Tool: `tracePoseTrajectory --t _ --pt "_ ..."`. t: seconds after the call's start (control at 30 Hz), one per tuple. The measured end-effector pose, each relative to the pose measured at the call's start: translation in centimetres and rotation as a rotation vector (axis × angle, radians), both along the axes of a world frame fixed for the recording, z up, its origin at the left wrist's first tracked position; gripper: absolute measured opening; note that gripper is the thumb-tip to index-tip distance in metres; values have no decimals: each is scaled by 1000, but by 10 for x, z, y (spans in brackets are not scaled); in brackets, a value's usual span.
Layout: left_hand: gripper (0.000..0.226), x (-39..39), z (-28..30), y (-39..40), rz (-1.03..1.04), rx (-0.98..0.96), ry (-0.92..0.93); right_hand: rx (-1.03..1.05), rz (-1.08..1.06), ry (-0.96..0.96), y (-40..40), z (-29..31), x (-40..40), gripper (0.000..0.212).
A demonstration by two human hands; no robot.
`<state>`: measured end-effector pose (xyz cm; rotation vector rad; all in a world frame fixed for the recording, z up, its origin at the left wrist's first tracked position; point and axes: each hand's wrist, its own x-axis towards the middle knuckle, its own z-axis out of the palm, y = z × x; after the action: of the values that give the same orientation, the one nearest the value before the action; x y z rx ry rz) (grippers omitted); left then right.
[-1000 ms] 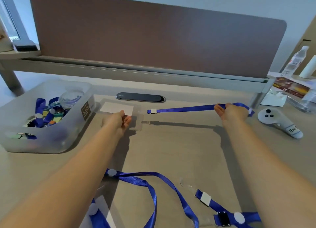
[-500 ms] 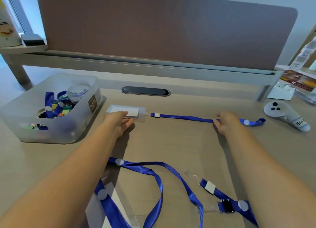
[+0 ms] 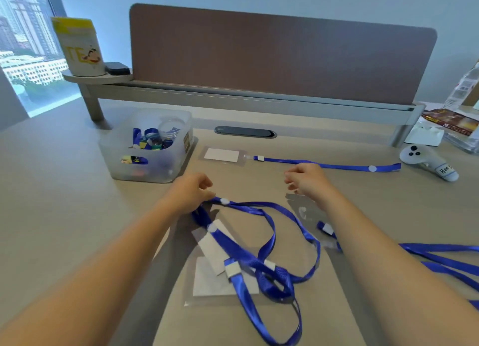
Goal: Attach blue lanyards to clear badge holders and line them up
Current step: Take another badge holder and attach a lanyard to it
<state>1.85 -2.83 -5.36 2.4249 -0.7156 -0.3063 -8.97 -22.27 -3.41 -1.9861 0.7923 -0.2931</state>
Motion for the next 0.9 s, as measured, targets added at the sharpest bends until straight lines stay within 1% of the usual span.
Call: tracePoseTrajectory --t 0.07,0.13,0.2,0.3,0.4,0.5,0.6,0.7,0.77,0.9 --pt "33 -10 -2 15 -71 98 -36 -86 79 33 23 -1 -6 24" --pt "35 -20 -6 26 -105 153 -74 -154 120 60 41 -4 -10 26" --pt "39 -28 -10 33 -88 222 -100 -217 164 103 56 -9 -15 26" --pt "53 -36 -17 37 -26 347 -118 -260 229 156 72 -16 -22 27" --pt "64 -40 -18 34 61 338 -34 -280 255 174 79 -19 -28 28" --pt "71 -43 -13 30 106 360 -9 -306 253 184 80 -20 -34 27" --pt "68 -44 -10 29 116 425 -12 -331 224 187 77 -17 -40 27" --pt "60 -43 -7 30 92 561 -93 -368 193 186 73 -14 -48 28" --pt "61 -41 -6 30 88 597 -92 -391 175 182 71 -12 -53 28" --pt "84 -40 -9 29 85 534 10 -440 177 205 71 -12 -61 29"
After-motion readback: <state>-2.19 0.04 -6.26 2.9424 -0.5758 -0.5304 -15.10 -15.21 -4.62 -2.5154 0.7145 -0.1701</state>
